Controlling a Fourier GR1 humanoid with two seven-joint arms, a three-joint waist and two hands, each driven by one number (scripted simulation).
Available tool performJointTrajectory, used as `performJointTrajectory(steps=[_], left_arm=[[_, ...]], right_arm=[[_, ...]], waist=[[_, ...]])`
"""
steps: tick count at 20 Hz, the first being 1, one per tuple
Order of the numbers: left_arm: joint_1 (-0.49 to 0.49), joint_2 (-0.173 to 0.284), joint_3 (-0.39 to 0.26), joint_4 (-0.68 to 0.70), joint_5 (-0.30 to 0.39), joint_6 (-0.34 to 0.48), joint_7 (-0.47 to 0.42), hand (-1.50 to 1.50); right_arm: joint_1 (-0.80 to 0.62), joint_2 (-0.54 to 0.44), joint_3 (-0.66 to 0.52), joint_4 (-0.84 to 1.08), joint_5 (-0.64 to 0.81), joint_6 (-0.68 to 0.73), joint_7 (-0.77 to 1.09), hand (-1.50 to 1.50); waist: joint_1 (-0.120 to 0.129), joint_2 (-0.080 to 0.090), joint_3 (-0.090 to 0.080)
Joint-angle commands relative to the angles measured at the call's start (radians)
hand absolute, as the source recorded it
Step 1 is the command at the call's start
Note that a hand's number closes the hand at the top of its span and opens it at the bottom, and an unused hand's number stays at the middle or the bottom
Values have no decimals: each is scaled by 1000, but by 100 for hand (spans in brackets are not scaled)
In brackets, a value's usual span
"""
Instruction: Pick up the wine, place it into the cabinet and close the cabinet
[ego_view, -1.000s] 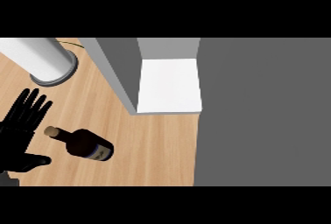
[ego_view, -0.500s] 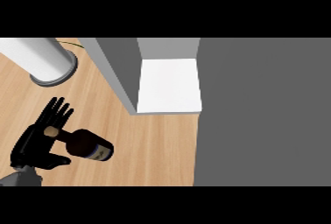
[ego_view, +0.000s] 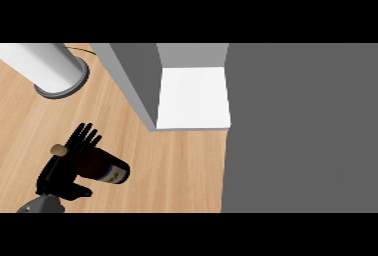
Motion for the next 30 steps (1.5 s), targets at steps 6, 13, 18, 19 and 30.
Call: performJointTrajectory(steps=[6, 13, 18, 19, 30], left_arm=[[-83, 5, -21, 276, -89, -63, -197, -150], [-139, -39, -13, 407, -96, -60, -307, -150], [-212, -50, -7, 477, -90, -38, -319, -150], [-229, 13, 12, 485, -51, -130, -258, 150], [-170, -42, -105, 350, -167, -80, -392, 150]], right_arm=[[-22, -23, -69, -141, -118, -26, 95, -150], [0, 1, -26, -157, -86, -35, 90, -150], [38, -22, -71, -136, -129, 14, 52, -150], [53, 29, 16, -136, -29, -14, 38, -150], [34, 10, 3, -103, -22, -5, 29, -150]], waist=[[4, 2, 0], [-4, 3, -1], [-5, 2, 0], [-3, 1, -1], [8, -2, 0]])
